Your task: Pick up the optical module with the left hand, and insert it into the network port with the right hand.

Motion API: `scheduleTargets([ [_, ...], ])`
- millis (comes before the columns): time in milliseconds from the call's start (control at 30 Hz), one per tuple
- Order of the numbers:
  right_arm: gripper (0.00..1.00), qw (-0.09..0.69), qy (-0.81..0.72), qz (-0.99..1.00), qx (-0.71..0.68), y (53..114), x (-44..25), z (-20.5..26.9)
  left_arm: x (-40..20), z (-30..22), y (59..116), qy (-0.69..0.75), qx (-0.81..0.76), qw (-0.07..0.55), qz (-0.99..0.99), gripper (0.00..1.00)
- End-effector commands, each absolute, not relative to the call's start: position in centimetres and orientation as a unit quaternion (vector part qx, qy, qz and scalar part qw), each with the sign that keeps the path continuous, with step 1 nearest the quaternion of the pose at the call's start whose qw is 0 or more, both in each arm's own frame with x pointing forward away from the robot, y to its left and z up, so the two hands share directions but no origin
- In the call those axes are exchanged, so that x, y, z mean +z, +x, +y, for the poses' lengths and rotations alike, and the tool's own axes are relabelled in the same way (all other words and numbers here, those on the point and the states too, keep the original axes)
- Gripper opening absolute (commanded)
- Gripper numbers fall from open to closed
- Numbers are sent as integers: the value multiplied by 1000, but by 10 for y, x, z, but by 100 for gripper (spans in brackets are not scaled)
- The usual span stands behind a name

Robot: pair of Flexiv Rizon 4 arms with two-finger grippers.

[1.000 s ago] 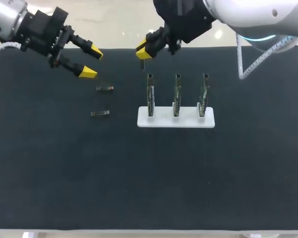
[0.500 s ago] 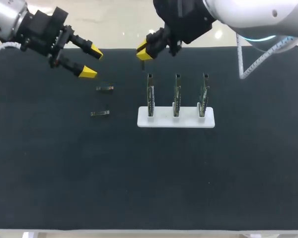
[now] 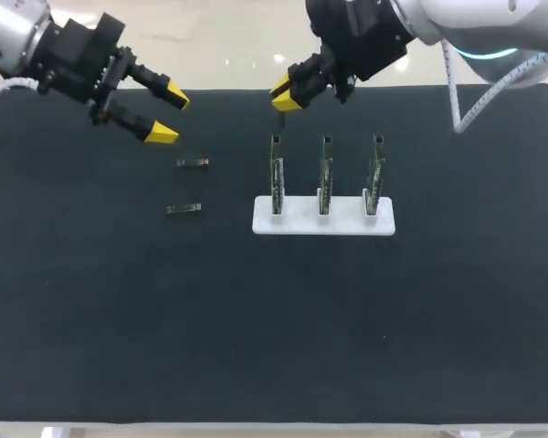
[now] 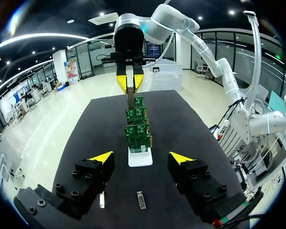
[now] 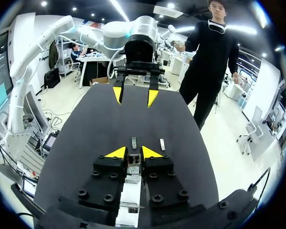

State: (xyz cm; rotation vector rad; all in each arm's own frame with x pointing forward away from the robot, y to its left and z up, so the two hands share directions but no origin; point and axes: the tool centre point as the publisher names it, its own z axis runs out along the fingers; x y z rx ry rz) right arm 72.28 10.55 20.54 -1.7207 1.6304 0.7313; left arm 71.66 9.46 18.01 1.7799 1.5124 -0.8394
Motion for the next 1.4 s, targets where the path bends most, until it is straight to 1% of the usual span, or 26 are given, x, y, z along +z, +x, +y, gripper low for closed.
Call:
scheduleTargets([
  [33, 0, 321, -658, 619, 285, 731, 200, 109, 181, 94, 717, 679, -319, 322, 577, 100],
  [600, 0, 328, -649, 628, 277, 734, 186, 119, 181, 94, 717, 679, -319, 322, 577, 100],
  [1400, 0, 324, -630, 641, 294, 730, 181, 114, 181, 94, 717, 679, -319, 322, 577, 100],
])
